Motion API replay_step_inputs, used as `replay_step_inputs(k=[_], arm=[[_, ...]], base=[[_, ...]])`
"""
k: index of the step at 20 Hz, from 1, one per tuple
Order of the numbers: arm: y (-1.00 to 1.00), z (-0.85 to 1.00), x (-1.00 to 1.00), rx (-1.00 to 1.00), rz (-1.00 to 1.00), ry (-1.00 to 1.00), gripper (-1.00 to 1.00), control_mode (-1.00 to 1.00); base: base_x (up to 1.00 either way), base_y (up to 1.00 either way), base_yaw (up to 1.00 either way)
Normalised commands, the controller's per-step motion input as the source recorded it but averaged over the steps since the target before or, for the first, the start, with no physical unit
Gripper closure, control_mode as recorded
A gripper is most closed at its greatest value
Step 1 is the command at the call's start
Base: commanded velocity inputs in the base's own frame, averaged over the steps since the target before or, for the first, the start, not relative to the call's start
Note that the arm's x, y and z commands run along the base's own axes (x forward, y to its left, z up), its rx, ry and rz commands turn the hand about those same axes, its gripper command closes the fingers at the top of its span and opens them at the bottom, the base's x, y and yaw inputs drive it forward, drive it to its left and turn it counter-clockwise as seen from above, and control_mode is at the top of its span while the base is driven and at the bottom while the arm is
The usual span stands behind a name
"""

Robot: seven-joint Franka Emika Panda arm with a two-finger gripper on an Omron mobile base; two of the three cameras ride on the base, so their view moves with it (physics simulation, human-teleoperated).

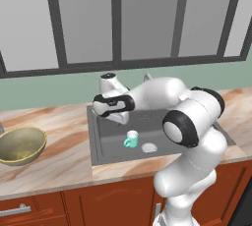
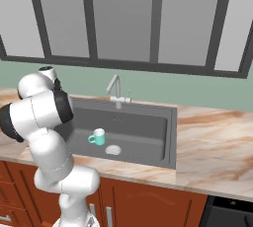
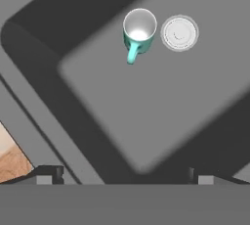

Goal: Pick the mug and place it in the sink. Pick the bowl and place it in the open cabinet and then close the cabinet.

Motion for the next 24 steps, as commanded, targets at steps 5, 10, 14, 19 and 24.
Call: replay_step_inputs(k=[5,10,14,19,24], arm=[[0.34,0.00,-0.20,0.05,0.13,0.00,-1.00,-1.00],[0.32,0.08,0.00,0.06,0.16,0.01,-1.00,-1.00],[0.23,0.12,0.00,0.02,0.21,0.00,-1.00,-1.00],[0.34,0.05,0.00,0.00,0.19,-0.02,-1.00,-1.00],[0.41,0.00,0.00,0.01,0.18,-0.07,-1.00,-1.00]], base=[[0.00,0.00,0.00],[0.00,0.00,0.00],[0.00,0.00,0.00],[0.00,0.00,0.00],[0.00,0.00,0.00]])
